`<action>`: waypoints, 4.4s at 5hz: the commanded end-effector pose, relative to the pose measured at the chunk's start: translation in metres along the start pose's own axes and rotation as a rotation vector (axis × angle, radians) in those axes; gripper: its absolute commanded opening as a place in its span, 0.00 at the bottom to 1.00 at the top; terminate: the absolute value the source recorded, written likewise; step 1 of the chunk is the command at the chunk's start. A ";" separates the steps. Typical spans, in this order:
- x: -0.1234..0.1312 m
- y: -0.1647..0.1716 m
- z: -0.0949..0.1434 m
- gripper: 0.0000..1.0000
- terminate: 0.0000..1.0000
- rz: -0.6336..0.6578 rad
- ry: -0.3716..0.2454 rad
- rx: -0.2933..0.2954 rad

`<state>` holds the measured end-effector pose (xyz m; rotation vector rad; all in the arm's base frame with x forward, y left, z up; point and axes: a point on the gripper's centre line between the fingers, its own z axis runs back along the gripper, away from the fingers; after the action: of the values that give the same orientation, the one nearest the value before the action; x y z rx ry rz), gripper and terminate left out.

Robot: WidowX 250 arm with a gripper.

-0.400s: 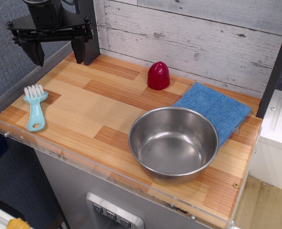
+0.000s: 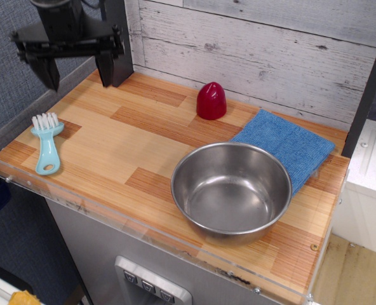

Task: Put the red item in between the pot and the brush.

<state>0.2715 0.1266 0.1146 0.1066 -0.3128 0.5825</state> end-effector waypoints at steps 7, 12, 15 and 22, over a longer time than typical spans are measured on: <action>0.053 -0.138 -0.062 1.00 0.00 -0.544 -0.039 -0.161; 0.051 -0.156 -0.092 0.00 0.00 -0.571 0.025 -0.166; 0.050 -0.149 -0.071 0.00 0.00 -0.572 0.010 -0.187; -0.024 -0.017 -0.018 0.00 0.00 -0.665 0.061 -0.215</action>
<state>0.2666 0.1013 0.0803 -0.0359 -0.2327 -0.1137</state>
